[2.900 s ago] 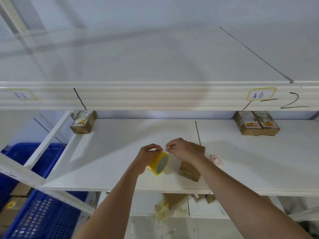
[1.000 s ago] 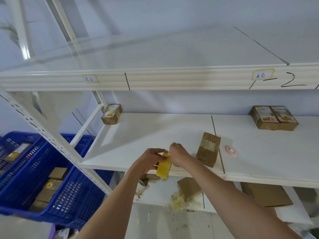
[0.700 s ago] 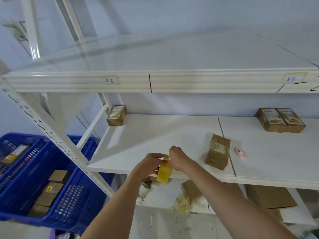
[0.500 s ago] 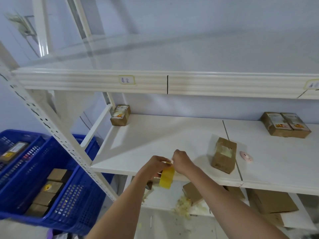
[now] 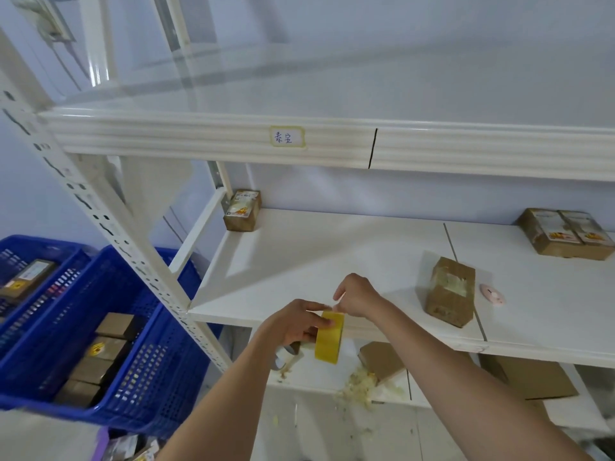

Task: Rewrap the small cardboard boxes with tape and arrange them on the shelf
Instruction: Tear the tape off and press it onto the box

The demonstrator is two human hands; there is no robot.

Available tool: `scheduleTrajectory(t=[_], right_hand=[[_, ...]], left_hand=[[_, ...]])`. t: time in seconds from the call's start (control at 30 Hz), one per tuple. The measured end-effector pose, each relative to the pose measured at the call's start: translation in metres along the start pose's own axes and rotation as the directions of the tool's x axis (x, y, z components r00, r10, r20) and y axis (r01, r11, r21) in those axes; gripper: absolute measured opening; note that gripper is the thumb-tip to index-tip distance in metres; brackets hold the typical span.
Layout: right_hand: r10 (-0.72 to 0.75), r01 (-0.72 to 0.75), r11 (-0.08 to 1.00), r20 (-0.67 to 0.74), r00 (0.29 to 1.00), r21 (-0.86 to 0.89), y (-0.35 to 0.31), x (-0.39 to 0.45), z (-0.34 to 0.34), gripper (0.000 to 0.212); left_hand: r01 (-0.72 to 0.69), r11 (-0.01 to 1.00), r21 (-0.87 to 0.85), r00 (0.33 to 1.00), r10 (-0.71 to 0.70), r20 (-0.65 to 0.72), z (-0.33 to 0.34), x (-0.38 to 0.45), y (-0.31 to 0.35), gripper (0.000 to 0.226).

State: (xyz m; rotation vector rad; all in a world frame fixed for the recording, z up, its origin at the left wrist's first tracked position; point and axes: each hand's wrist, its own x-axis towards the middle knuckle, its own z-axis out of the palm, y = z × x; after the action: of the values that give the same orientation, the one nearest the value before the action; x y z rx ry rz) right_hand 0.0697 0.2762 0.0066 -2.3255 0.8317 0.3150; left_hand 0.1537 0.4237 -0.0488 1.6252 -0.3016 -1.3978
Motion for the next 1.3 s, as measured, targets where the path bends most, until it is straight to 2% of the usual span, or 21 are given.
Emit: scheduleTrajectory(t=[0.07,0.2,0.4,0.57,0.7,0.83,1.0,1.23,1.3], right_hand=[[0.003,-0.003,1.000,0.017,1.000,0.002,-0.003,0.000,0.006,0.015],[-0.026,0.026,1.000,0.015,1.000,0.009,-0.004,-0.003,0.015,0.009],[-0.067,0.067,0.996,-0.001,0.998,0.053,-0.006,0.001,0.015,0.012],[-0.042,0.042,0.997,-0.013,0.999,0.061,0.000,0.010,0.022,0.009],[-0.042,0.043,0.998,-0.011,0.999,0.048,0.005,0.015,0.032,0.010],[-0.040,0.043,0.998,-0.065,0.997,0.044,0.003,0.021,0.044,0.009],[-0.052,0.054,0.998,-0.121,0.991,0.010,0.004,0.027,0.056,0.021],[-0.047,0.045,0.999,-0.144,0.989,-0.018,0.011,0.034,0.072,0.019],[-0.028,0.025,0.999,-0.164,0.986,-0.022,0.016,0.038,0.074,0.026]], left_hand=[[0.030,0.999,0.020,1.000,-0.030,-0.003,-0.002,0.000,-0.001,0.044],[0.088,0.993,0.085,0.996,-0.087,-0.014,-0.003,0.001,-0.002,0.047],[0.128,0.990,0.067,0.981,-0.116,-0.155,-0.002,0.010,-0.019,0.047],[0.116,0.993,0.006,0.979,-0.113,-0.170,-0.001,0.010,-0.021,0.051],[0.185,0.983,-0.023,0.964,-0.186,-0.191,0.008,0.011,-0.027,0.029],[0.203,0.976,-0.085,0.941,-0.218,-0.258,0.011,0.018,-0.032,0.039],[0.245,0.967,-0.068,0.901,-0.253,-0.352,0.010,0.027,-0.032,0.043],[0.272,0.956,-0.108,0.886,-0.293,-0.360,0.010,0.034,-0.041,0.036],[0.292,0.954,-0.068,0.884,-0.297,-0.361,0.010,0.033,-0.051,0.037]])
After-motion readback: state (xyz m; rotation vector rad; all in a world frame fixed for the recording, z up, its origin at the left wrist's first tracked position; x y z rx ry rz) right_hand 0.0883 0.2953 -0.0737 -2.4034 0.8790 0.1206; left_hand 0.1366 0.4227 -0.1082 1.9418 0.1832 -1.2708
